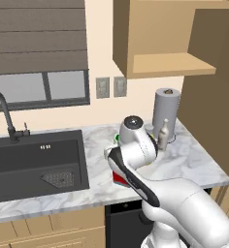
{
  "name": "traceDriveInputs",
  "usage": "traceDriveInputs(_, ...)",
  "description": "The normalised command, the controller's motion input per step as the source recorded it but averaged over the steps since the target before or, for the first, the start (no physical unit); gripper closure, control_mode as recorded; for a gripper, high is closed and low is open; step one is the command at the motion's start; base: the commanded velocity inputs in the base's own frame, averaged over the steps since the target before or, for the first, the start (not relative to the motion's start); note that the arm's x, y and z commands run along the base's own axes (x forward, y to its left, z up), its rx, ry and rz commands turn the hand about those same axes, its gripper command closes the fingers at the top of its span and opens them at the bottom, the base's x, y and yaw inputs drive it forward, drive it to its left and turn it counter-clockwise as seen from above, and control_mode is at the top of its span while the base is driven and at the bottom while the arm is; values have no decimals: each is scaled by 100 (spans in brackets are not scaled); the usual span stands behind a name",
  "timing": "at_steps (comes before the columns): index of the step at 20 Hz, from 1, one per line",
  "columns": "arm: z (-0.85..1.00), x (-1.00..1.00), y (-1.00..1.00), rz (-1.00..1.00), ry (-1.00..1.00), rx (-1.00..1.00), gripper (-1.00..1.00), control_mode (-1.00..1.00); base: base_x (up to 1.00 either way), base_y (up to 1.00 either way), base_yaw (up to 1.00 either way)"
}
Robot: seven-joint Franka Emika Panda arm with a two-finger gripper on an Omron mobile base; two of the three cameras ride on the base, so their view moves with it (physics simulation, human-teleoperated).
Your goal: Sort all alcoholic drinks to one cabinet, and non-alcoholic drinks to the other.
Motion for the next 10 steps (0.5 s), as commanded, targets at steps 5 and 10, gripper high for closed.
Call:
traceDriveInputs(5,-25,-3,0,0,-9,0,100,-100,0,0,0)
traceDriveInputs(10,0,-2,0,0,3,0,100,-100,0,0,0)
